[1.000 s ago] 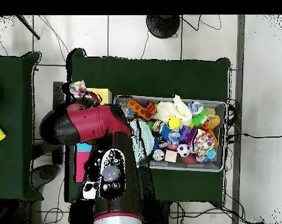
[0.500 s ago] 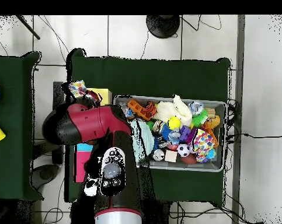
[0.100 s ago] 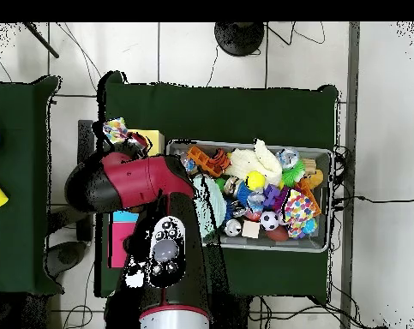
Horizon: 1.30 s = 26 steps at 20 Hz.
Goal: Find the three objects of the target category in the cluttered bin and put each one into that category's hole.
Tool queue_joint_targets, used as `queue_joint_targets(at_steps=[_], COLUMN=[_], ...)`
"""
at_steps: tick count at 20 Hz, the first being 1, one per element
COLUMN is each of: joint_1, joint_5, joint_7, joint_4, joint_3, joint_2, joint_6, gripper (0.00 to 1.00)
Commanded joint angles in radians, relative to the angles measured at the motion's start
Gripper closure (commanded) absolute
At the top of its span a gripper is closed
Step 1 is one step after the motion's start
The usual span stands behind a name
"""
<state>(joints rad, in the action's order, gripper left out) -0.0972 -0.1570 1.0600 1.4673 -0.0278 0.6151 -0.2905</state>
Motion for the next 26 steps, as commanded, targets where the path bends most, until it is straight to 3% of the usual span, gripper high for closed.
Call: queue_joint_targets(at_steps=[1, 12, 16, 23, 26], joint_1=[0.028, 0.017, 0.018, 0.039, 0.054], joint_5=[0.001, 0.016, 0.003, 0.021, 0.023], joint_7=[0.217, 0.247, 0.241, 0.224, 0.225], joint_4=[0.043, 0.015, 0.034, 0.080, 0.091], joint_3=[0.005, -0.009, -0.005, 0.019, 0.037], joint_2=[-0.051, -0.057, -0.050, -0.041, -0.054], joint_6=[0.020, 0.062, 0.097, 0.034, 0.051], gripper=[1.00, 1.00, 1.00, 1.00, 1.00])
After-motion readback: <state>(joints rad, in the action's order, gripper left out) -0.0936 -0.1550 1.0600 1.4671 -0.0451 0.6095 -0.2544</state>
